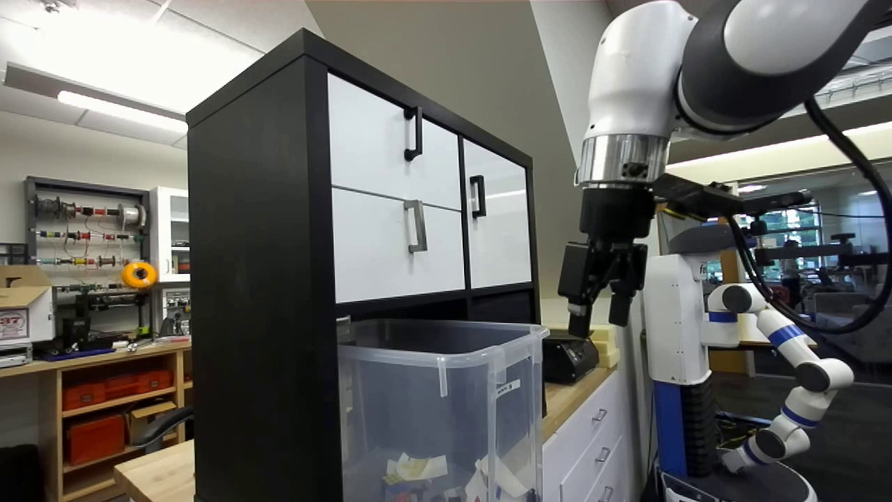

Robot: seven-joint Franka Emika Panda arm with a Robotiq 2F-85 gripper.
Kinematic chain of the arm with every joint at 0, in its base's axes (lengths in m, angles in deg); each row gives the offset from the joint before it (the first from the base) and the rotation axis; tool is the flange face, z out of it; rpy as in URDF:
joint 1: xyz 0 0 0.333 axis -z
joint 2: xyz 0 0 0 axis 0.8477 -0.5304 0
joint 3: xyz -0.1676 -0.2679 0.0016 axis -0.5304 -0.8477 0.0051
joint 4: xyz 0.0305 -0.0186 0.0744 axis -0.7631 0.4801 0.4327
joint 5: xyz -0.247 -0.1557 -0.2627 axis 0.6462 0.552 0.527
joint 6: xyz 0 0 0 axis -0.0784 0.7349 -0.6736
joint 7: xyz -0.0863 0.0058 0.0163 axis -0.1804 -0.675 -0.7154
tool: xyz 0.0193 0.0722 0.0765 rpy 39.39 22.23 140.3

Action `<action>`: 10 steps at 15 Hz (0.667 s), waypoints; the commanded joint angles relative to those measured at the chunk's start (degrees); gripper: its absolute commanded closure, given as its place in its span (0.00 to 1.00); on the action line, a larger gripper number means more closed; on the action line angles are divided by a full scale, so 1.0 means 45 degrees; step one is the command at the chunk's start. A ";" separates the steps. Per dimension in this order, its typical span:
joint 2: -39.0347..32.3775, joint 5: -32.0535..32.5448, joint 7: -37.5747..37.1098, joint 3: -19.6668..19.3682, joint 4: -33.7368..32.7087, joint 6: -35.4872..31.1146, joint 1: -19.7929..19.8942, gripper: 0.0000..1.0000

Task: Push the box into the cabinet

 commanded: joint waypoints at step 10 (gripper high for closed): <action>-0.1324 -0.1778 0.4401 -0.1769 0.1196 -0.6160 -0.0578 0.00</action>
